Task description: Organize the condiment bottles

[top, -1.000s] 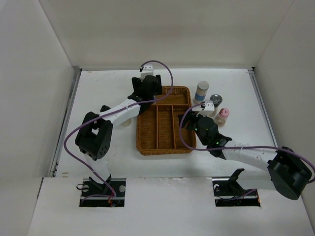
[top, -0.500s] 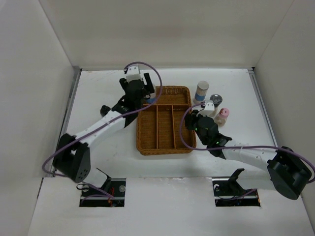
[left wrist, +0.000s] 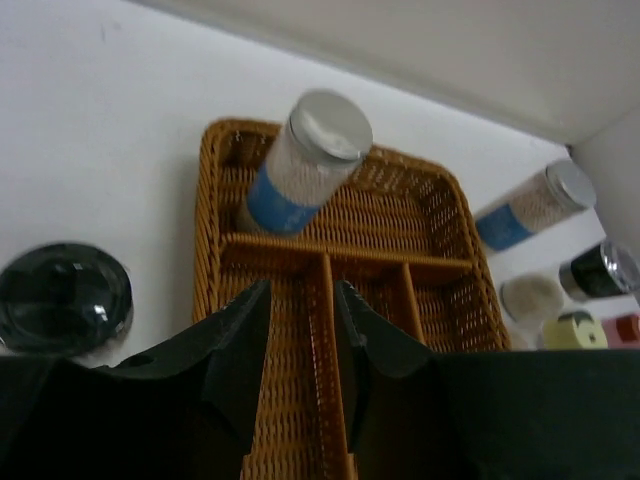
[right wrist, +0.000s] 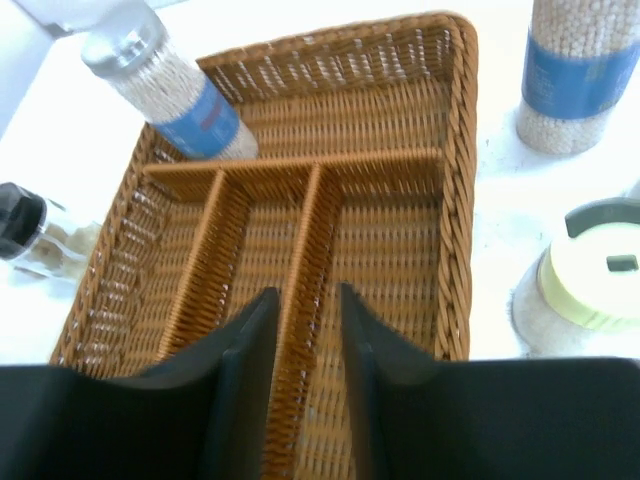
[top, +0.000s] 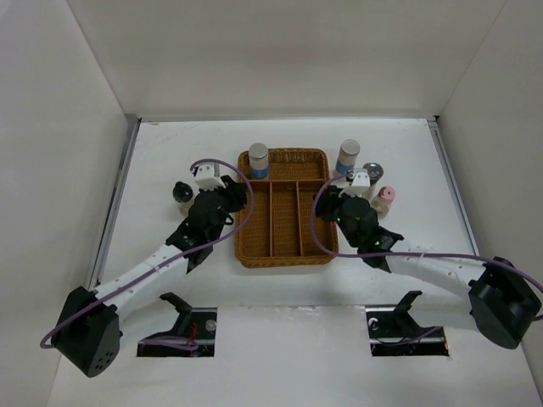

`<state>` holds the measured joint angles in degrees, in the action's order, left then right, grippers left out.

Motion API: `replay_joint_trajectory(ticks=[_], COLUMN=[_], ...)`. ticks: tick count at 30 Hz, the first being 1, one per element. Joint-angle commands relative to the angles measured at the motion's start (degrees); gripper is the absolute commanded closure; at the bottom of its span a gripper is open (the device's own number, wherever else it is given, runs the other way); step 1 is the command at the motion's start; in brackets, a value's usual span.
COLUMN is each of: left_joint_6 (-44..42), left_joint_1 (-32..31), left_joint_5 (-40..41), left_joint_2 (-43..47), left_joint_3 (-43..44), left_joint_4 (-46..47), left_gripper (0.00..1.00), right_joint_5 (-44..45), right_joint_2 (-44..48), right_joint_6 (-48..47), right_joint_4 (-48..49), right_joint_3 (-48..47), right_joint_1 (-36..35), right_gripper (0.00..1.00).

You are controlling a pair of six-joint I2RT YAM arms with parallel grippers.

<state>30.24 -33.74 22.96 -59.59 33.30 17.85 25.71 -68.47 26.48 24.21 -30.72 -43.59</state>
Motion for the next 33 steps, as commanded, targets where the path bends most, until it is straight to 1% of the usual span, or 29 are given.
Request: replay_joint_trajectory(ticks=[1,2,3,5,6,8,12,14,18,25,30,33], left_joint_6=[3.3,3.7,4.0,4.1,4.3,4.7,5.1,5.6,6.9,8.3,8.0,8.8], left_joint_1=[-1.3,-1.8,-2.1,-3.0,-3.4,-4.4,-5.8,-6.6,-7.1,-6.4,-6.8,-6.5], left_joint_5=[-6.4,-7.0,-7.6,-9.6,-10.3,-12.1,-16.9,-17.8,-18.4,-19.1,-18.7,-19.3], left_joint_2=[2.1,1.9,1.5,0.2,-0.4,-1.7,-4.1,-5.4,-9.1,-9.3,-9.5,-10.1], left_joint_3=[-4.0,-5.6,-6.2,-7.8,-8.9,-10.7,-12.9,-14.2,-14.8,-15.9,-16.0,-16.2], left_joint_4=[6.5,9.0,10.4,13.9,16.3,21.2,27.6,30.5,33.8,35.9,36.3,37.2], left_gripper=[0.71,0.7,0.69,0.67,0.65,0.62,0.55,0.5,0.47,0.45,0.43,0.4], right_joint_5=[1.3,2.2,2.8,3.8,4.1,5.1,6.6,6.7,5.9,3.9,2.0,1.0], right_joint_2=[1.9,1.7,1.3,-0.4,-1.7,-4.0,-9.3,-12.7,-19.6,-27.5,-30.7,-32.7], right_joint_6=[-0.7,-0.7,-0.7,-0.9,-1.9,-3.7,-6.3,-8.2,-10.4,-12.7,-13.0,-13.0], right_joint_4=[-2.7,-5.0,-6.6,-10.6,-12.5,-15.7,-20.5,-22.3,-26.1,-29.1,-29.7,-29.3], right_joint_3=[-5.6,-7.4,-8.6,-12.2,-14.3,-18.2,-25.9,-29.8,-37.5,-45.0,-46.3,-46.9], right_joint_1=[0.6,1.5,2.2,4.6,5.9,9.2,14.7,17.1,19.7,22.3,23.2,23.8], right_gripper=[0.54,0.46,0.42,0.31,0.27,0.22,0.16,0.12,0.08,0.06,0.09,0.15])
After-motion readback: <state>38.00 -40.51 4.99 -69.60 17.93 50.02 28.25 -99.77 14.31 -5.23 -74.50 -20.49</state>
